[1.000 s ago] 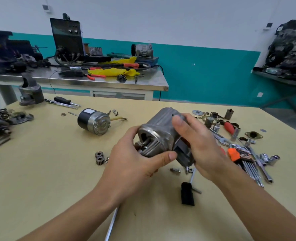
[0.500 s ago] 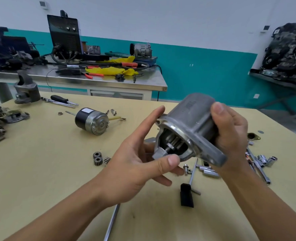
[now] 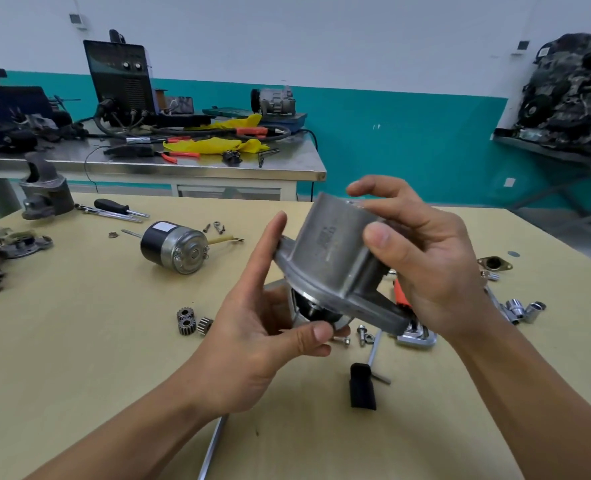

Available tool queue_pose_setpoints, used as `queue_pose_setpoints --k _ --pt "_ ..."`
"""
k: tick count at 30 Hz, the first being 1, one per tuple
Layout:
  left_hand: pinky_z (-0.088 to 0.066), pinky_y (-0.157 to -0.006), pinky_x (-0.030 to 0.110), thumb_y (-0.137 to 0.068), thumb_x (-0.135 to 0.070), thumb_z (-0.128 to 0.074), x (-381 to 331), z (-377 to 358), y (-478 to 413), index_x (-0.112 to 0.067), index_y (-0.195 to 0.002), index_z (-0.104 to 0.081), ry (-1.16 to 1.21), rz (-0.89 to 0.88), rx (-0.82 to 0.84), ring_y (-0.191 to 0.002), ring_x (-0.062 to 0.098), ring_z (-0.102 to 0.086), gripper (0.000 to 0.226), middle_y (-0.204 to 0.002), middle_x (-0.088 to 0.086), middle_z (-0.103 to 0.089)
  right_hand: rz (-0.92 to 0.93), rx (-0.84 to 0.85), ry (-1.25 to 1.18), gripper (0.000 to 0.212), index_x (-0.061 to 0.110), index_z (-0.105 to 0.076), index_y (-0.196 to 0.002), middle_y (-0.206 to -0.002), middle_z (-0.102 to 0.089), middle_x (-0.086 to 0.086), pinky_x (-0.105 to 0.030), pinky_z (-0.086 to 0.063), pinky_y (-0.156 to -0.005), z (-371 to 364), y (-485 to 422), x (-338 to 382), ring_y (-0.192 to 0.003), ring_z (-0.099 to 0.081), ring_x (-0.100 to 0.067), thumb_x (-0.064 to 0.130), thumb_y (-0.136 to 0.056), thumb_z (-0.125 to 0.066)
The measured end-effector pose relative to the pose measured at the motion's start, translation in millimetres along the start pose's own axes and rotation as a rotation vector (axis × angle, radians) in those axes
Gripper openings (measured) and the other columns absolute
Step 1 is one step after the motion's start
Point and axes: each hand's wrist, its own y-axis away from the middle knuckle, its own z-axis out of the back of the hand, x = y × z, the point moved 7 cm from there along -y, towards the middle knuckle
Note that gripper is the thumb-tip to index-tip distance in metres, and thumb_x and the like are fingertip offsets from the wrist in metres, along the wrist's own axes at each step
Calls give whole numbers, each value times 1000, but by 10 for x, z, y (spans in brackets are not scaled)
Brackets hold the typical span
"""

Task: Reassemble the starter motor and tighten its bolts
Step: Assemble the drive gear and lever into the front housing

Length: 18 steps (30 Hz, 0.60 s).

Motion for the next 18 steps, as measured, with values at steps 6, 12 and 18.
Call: queue_pose_setpoints --k 6,12,18 --pt "-60 -73 33 -75 -22 -88 6 -21 -13 -68 -144 -21 -5 -32 -13 -99 40 -73 107 -121 15 -71 -57 -33 -22 27 17 -68 -109 -124 -59 -6 -28 -52 -89 -12 19 -54 -118 -58 -15 31 -92 -53" --pt "-60 -71 34 -73 -29 -90 17 8 -17 -68 -146 -15 -61 -53 -71 -95 39 -74 111 -114 13 -75 -212 -27 16 26 31 -63 -114 -108 -65 11 -29 -52 -85 -51 39 -184 -102 -59 -7 42 -96 -48" --pt "-60 -68 32 -70 -24 -88 75 -14 3 -67 -144 -20 -90 -10 -116 -88 42 -72 109 -105 11 -76 -241 -19 205 34 27 -64 -108 -93 -65 13 -16 -47 -74 -52 35 -221 -87 -59 0 43 -99 -35"
